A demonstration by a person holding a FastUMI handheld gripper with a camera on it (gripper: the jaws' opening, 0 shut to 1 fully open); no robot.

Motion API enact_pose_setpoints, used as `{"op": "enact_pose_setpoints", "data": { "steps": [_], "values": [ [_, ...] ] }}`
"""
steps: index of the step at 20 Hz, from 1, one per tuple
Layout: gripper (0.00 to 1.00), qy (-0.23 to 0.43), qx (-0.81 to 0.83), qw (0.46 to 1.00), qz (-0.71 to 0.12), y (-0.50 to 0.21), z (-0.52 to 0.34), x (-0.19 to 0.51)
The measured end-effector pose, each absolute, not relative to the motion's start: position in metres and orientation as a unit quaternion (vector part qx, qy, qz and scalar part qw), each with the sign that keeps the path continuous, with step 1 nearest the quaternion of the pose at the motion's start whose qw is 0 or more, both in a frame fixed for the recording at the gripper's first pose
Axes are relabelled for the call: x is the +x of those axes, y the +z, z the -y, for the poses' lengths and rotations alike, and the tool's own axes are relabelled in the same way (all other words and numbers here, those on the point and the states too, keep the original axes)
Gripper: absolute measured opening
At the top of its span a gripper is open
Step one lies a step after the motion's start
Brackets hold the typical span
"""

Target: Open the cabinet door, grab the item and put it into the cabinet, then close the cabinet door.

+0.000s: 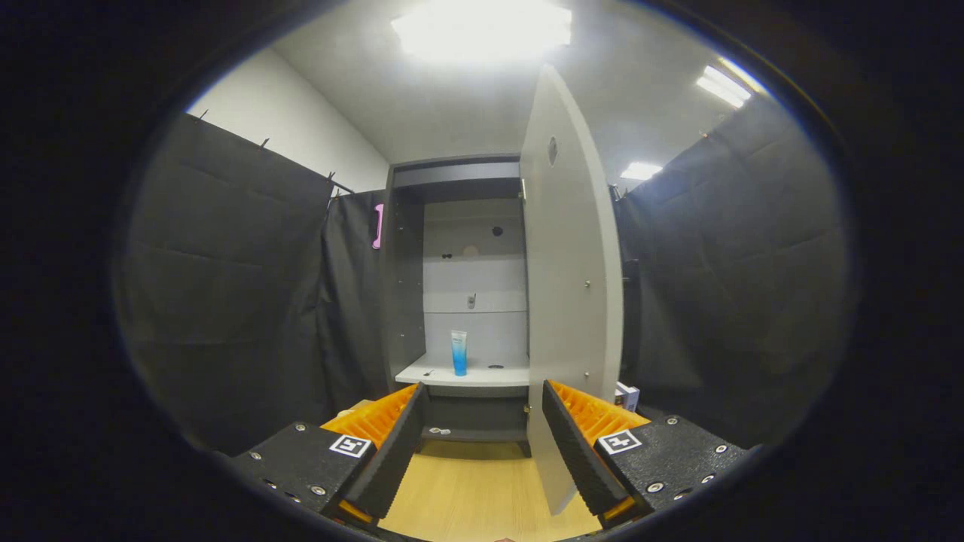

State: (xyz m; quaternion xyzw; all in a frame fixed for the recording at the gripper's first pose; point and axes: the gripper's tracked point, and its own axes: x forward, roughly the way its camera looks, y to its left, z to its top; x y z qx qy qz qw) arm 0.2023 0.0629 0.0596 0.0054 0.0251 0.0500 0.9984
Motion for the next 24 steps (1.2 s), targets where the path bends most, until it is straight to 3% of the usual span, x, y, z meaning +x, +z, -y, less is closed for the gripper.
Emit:
{"op": "enact_pose_setpoints", "data": {
  "steps": [12,19,24],
  "values": [
    [0.93,-0.095,0.025,0.995,-0.015,0.07,0.015,0.204],
    [0.93,-0.223,0.015,0.975,-0.009,0.073,0.074,0.215],
    [0.94,-0.238,0.006,0.971,-0.018,0.071,0.085,0.238]
  ]
}}
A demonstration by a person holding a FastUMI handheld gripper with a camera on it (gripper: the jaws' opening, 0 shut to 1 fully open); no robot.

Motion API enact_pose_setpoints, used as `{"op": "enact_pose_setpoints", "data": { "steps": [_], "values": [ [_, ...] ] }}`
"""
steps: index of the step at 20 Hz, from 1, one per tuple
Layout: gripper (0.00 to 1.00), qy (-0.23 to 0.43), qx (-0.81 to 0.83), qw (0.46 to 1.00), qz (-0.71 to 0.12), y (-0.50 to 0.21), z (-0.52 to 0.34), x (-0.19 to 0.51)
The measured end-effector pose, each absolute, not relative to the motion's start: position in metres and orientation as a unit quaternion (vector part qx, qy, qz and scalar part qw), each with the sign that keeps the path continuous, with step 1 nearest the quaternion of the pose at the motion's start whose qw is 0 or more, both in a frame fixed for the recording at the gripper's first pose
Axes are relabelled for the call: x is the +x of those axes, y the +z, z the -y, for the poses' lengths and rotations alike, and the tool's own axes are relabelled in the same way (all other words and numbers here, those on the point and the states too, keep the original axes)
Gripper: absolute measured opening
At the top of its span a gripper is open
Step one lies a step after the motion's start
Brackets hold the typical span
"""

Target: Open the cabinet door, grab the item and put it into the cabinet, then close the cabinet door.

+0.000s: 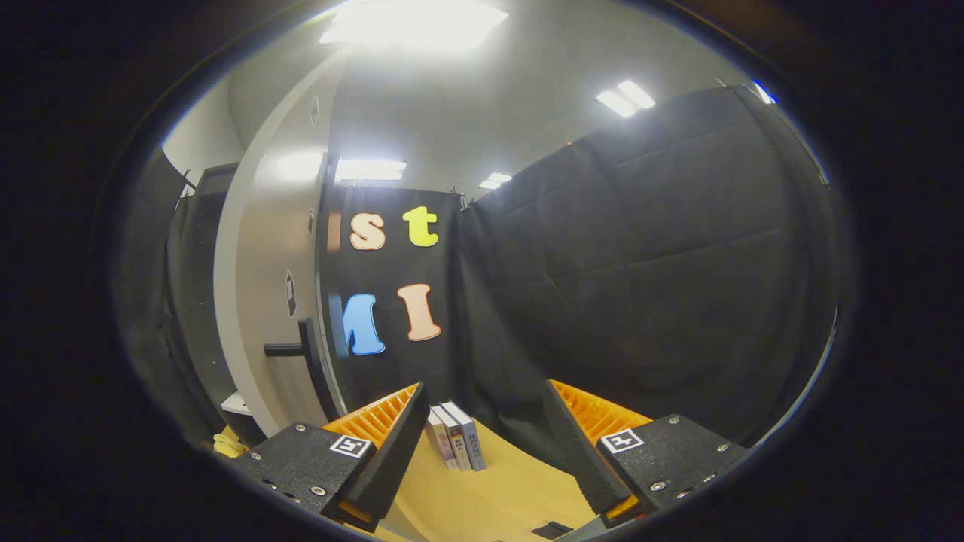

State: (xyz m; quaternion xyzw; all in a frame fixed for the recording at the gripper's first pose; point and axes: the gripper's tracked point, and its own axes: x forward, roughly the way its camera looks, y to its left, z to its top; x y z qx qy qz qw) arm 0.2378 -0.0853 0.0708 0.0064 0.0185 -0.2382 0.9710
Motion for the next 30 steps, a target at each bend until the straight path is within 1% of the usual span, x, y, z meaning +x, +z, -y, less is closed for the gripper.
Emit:
{"op": "enact_pose_setpoints", "data": {
  "steps": [4,5,6,13,20,26,30],
  "values": [
    [0.95,-0.229,-0.002,0.972,-0.046,0.058,0.08,0.253],
    [0.95,-0.235,-0.01,0.971,-0.045,0.058,0.082,0.251],
    [0.92,-0.237,-0.018,0.971,-0.039,0.059,0.085,0.252],
    [0.91,-0.228,-0.02,0.973,-0.04,0.055,0.078,0.249],
    [0.91,-0.194,-0.017,0.98,-0.042,0.055,0.042,0.251],
    [0.92,-0.13,-0.016,0.99,-0.046,0.051,-0.004,0.259],
    [0.91,-0.112,-0.006,0.992,-0.06,0.048,-0.026,0.258]
  ]
}}
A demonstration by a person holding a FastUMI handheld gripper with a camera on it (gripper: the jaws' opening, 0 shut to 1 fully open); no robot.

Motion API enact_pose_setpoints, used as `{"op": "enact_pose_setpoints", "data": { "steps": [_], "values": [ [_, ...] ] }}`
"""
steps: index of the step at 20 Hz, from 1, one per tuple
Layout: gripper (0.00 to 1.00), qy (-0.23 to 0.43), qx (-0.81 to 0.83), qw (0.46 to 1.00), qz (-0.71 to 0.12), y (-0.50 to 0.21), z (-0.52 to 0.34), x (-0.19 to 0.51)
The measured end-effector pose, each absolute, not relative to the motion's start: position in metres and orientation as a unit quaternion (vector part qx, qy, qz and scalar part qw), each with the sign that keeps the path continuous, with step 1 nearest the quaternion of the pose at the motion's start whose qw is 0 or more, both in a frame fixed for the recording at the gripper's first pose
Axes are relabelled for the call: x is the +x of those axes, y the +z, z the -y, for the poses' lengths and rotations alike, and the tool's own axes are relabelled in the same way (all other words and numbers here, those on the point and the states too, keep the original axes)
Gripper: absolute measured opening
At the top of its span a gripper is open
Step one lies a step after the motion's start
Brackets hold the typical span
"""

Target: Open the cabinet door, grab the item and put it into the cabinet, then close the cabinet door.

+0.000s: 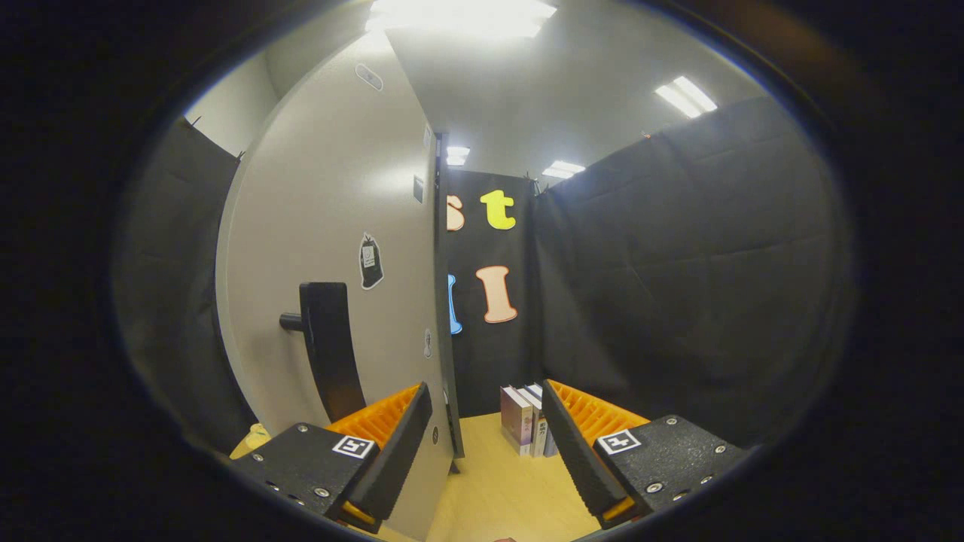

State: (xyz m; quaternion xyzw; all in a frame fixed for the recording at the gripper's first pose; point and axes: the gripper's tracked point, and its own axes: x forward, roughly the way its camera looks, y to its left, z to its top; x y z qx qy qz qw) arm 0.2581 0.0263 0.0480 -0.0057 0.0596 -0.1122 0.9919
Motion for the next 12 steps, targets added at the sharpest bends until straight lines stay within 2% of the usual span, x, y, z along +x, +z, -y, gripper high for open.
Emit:
{"op": "enact_pose_setpoints", "data": {
  "steps": [12],
  "values": [
    [0.92,-0.02,0.032,0.997,-0.071,0.033,-0.122,0.302]
  ]
}}
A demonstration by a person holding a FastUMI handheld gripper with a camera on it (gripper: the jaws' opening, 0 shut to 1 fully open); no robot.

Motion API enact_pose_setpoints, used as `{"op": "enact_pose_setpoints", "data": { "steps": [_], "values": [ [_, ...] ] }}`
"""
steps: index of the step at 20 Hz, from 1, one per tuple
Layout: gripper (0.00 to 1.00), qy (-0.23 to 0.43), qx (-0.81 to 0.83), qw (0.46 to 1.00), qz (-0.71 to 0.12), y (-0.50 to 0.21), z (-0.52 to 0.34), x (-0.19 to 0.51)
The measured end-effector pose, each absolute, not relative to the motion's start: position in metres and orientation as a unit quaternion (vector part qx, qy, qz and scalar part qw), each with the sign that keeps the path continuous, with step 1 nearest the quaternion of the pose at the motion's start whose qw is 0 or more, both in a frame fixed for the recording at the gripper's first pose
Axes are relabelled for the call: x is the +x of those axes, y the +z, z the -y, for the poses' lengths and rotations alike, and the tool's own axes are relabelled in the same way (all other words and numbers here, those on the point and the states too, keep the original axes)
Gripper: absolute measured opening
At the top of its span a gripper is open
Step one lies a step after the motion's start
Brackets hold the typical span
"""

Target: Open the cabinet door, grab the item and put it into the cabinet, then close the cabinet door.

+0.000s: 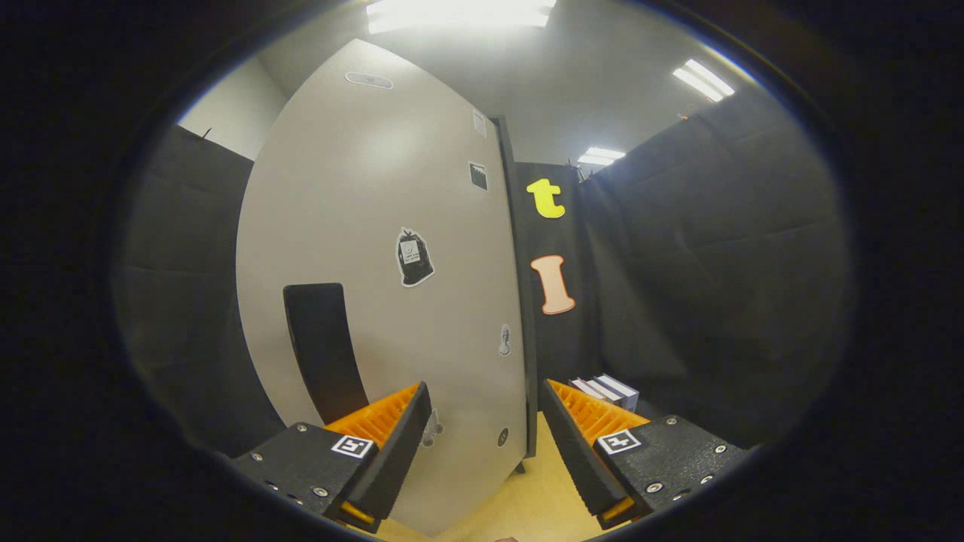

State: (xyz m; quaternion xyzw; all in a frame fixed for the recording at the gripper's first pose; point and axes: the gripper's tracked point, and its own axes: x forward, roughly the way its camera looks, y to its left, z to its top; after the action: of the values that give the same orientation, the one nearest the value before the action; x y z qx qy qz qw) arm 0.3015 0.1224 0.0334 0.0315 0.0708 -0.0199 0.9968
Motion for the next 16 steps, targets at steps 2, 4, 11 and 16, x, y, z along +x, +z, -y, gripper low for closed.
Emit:
{"op": "enact_pose_setpoints", "data": {
  "steps": [2,4,11,16],
  "values": [
    [0.92,0.0,0.037,0.996,-0.078,0.026,-0.14,0.312],
    [0.93,0.023,0.039,0.996,-0.082,0.024,-0.164,0.32],
    [0.93,0.095,0.022,0.991,-0.088,0.015,-0.242,0.35],
    [0.93,0.105,0.021,0.991,-0.085,0.013,-0.253,0.353]
  ]
}}
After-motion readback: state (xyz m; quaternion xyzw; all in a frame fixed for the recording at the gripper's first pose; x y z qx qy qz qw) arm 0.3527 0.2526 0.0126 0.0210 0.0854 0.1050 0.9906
